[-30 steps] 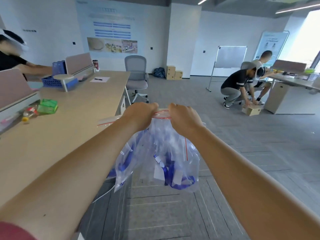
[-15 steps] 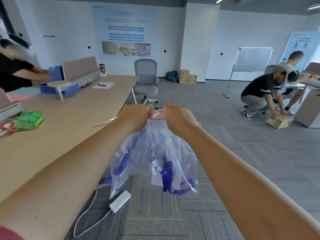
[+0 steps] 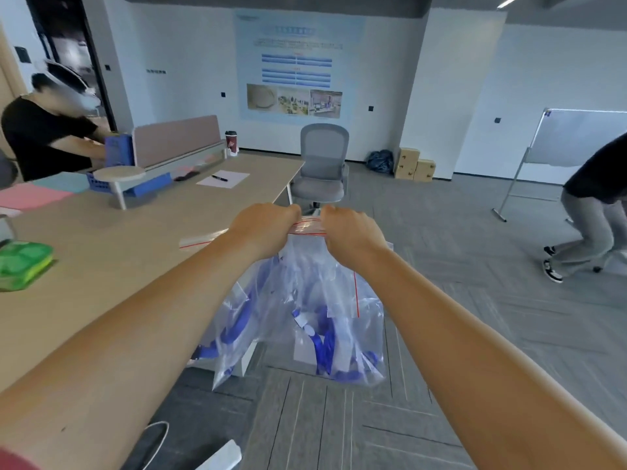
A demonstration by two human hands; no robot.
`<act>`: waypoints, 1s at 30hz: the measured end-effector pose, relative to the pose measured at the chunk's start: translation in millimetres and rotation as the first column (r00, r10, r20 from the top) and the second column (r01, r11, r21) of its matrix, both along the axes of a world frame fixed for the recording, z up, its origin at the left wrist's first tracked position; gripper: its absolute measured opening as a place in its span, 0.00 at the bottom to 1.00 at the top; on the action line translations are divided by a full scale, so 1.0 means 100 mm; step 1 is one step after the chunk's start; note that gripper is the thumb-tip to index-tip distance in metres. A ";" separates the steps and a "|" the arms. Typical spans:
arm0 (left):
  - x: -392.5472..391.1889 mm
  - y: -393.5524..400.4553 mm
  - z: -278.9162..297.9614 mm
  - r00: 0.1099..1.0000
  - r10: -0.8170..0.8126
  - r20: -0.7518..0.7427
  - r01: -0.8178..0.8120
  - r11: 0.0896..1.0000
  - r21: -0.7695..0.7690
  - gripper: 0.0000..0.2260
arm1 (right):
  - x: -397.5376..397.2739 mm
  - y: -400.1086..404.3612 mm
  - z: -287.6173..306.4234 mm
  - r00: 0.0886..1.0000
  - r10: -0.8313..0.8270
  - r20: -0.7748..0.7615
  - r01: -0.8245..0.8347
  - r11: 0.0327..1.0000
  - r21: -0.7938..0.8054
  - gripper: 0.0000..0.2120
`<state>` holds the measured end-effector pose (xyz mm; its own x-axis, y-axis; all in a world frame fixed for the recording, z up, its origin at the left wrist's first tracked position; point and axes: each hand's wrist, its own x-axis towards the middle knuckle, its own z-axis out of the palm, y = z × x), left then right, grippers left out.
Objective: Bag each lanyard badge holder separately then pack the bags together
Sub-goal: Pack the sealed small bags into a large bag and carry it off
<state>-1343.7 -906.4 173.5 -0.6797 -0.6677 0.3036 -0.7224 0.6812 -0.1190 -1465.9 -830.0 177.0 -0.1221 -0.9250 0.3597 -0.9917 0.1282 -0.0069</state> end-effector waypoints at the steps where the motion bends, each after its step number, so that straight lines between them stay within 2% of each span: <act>1: -0.10 -0.19 -0.03 1.000 0.006 0.006 -0.006 1.000 0.012 0.13 | -0.10 -0.20 -0.02 1.000 0.006 -0.004 -0.006 1.000 0.010 0.11; 5: -0.46 -1.07 -0.04 0.999 0.032 0.004 -0.032 0.998 0.048 0.11 | -0.47 -1.09 -0.05 0.999 0.019 -0.028 -0.018 1.000 0.025 0.10; 16: -1.33 -3.68 0.30 0.999 0.046 -0.008 -0.046 0.999 -0.003 0.10 | -1.36 -3.74 0.24 0.998 0.066 -0.007 -0.066 0.998 -0.019 0.12; 24: -1.72 -5.22 0.07 0.967 0.255 0.016 -0.256 0.967 0.015 0.11 | -1.87 -5.66 0.00 0.964 0.266 -0.020 -0.266 0.964 0.024 0.12; 27: -1.80 -5.77 -0.03 0.917 0.399 0.028 -0.399 0.916 0.046 0.15 | -1.99 -6.43 -0.10 0.918 0.393 -0.045 -0.391 0.919 0.043 0.12; 30: -1.85 -6.29 -0.07 0.860 0.509 0.026 -0.510 0.858 0.066 0.15 | -2.04 -7.11 -0.11 0.871 0.490 -0.044 -0.487 0.871 0.065 0.12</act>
